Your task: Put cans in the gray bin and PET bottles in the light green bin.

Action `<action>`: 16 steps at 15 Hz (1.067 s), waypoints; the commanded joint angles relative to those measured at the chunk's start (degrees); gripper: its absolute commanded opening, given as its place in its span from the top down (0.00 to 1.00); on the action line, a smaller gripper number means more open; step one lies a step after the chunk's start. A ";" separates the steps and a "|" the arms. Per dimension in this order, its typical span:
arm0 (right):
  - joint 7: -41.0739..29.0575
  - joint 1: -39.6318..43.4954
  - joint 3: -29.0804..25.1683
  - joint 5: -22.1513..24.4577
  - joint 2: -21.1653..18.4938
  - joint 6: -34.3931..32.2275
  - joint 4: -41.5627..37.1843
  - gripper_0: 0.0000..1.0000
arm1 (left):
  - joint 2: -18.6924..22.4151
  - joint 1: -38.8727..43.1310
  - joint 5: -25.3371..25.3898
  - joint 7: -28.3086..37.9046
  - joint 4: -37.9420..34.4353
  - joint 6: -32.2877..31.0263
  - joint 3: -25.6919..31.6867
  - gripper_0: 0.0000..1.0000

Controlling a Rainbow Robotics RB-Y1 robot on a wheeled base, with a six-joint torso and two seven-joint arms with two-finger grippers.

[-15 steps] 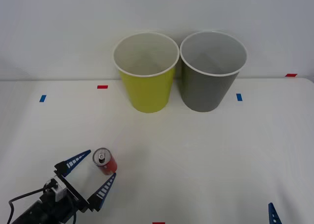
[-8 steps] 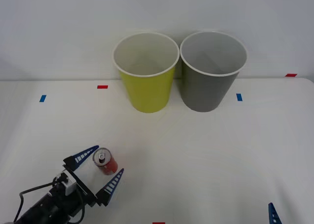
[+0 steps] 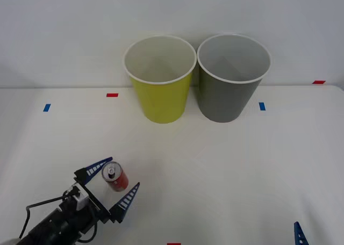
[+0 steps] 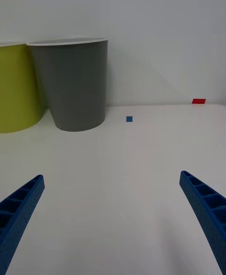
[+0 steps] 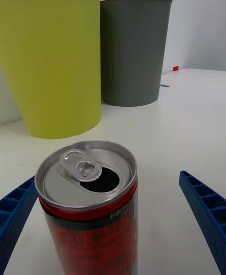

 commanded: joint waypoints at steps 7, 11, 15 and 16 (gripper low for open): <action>0.00 0.00 0.00 0.00 0.00 0.00 0.00 0.00 | -1.02 -0.03 -0.34 0.17 0.00 0.29 0.00 0.98; 0.00 0.00 0.00 0.00 0.00 0.00 0.00 0.00 | -0.93 -0.03 -0.87 0.17 -0.35 0.20 0.00 1.00; 0.00 0.00 0.00 0.00 0.00 0.00 0.00 0.00 | -0.49 0.06 -1.31 0.26 -1.32 0.03 0.00 1.00; 0.00 0.00 0.00 0.00 0.00 0.00 0.00 0.00 | 0.39 0.06 -1.31 0.35 -3.25 0.82 0.09 1.00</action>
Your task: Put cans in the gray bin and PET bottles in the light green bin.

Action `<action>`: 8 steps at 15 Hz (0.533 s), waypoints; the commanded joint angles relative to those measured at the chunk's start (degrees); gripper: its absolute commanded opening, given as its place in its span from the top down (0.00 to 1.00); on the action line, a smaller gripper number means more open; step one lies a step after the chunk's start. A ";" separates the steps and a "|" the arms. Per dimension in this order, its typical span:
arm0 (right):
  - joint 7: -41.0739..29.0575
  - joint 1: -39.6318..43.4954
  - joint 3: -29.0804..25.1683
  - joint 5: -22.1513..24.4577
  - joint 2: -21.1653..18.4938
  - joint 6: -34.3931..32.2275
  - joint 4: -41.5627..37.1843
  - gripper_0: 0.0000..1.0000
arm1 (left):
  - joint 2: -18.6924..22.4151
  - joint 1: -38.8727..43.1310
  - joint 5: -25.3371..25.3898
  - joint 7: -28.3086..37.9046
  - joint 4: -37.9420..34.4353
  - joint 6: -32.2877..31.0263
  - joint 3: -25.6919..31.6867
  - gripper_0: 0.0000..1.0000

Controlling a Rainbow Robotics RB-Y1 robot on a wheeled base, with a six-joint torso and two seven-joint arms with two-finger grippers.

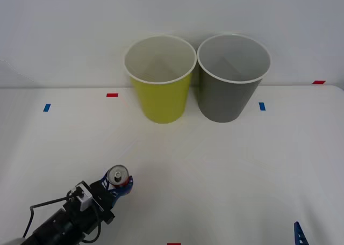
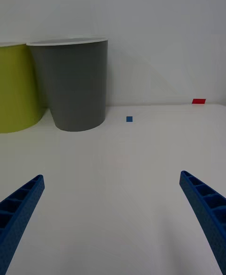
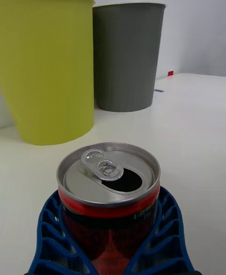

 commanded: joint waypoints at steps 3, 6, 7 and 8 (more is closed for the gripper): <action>0.00 0.00 0.00 0.00 0.00 0.00 0.00 0.00 | 4.78 0.01 1.45 0.30 -12.24 8.61 0.61 1.00; 0.00 0.00 0.00 0.00 0.00 0.00 0.00 0.00 | 7.15 0.10 1.72 0.65 -20.23 17.31 3.69 1.00; 0.00 0.00 0.00 0.00 0.00 0.00 0.00 0.00 | 7.59 0.10 1.81 0.82 -23.05 20.83 4.92 1.00; 0.00 0.00 0.00 0.00 0.00 0.00 0.00 0.00 | 7.86 0.28 1.98 0.91 -25.68 24.08 6.42 1.00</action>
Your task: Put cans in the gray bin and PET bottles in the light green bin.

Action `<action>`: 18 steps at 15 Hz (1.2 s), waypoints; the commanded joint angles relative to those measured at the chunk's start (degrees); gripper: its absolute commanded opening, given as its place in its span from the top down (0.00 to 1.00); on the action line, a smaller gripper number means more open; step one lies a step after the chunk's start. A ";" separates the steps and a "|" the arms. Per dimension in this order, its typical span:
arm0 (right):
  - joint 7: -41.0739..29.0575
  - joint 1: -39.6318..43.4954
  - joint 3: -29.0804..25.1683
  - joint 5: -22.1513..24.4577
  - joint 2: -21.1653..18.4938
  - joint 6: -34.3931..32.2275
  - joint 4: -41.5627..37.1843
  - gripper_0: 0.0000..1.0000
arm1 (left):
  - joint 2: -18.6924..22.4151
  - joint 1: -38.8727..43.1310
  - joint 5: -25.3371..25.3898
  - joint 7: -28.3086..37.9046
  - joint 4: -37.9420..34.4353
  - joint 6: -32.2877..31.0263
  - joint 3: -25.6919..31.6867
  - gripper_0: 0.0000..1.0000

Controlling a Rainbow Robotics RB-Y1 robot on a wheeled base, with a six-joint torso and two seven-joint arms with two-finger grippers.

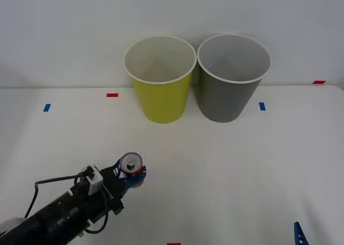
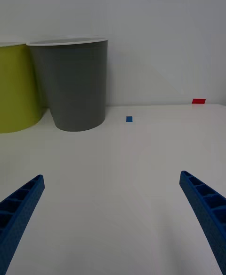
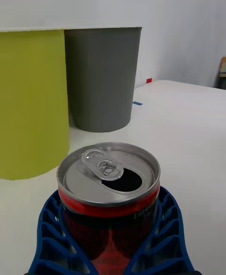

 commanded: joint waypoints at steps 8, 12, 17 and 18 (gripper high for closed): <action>0.00 0.00 0.00 0.00 0.00 0.00 0.00 0.00 | -4.03 10.83 0.88 0.22 -35.36 48.48 25.80 1.00; 0.00 0.00 0.00 0.00 0.00 0.00 0.00 0.00 | -12.73 10.13 8.87 -0.48 -45.96 75.82 40.04 1.00; 0.00 0.00 0.00 0.00 0.00 0.00 0.00 0.00 | -19.58 2.84 23.02 -1.28 -45.96 90.05 54.45 1.00; 0.00 0.00 0.00 0.00 0.00 0.00 0.00 0.00 | -20.73 0.46 26.80 -1.28 -45.96 94.27 58.32 1.00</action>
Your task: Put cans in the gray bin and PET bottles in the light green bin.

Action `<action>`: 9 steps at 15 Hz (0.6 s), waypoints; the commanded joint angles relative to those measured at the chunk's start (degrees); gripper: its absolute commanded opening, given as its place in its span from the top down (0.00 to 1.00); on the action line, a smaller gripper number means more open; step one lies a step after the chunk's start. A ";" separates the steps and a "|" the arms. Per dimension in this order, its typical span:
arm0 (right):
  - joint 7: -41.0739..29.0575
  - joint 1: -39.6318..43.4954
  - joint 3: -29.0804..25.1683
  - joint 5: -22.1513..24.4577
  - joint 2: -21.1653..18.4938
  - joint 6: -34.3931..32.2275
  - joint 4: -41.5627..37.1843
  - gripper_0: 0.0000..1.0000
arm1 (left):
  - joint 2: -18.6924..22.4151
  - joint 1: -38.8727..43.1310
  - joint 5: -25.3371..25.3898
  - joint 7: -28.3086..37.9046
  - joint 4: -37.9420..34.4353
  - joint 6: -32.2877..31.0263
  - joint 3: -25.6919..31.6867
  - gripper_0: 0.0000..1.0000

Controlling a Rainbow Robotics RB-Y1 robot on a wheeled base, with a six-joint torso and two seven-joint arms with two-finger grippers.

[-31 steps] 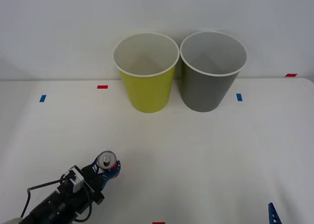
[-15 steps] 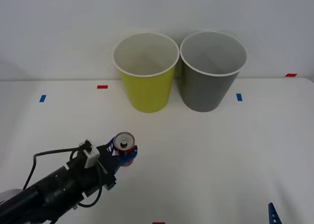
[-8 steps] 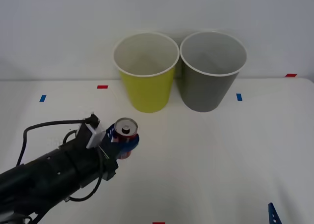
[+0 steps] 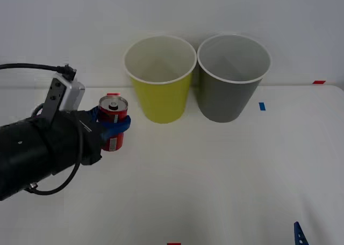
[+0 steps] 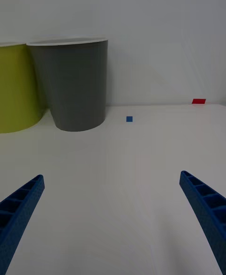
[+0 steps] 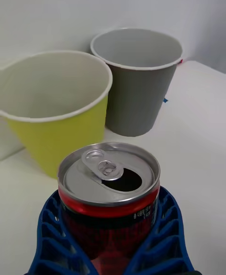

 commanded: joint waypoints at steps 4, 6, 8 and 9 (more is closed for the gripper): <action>0.00 0.00 0.00 0.00 0.00 0.00 0.00 0.00 | -7.11 -17.40 17.63 0.03 -0.26 24.11 20.47 1.00; 0.00 0.00 0.00 0.00 0.00 0.00 0.00 0.00 | -10.19 -25.92 18.51 0.38 -0.26 32.90 23.46 1.00; 0.00 0.00 0.00 0.00 0.00 0.00 0.00 0.00 | -12.30 -31.20 18.42 0.82 -0.26 33.25 23.55 1.00; 0.00 0.00 0.00 0.00 0.00 0.00 0.00 0.00 | -13.18 -32.43 18.24 0.73 -0.26 33.25 23.11 1.00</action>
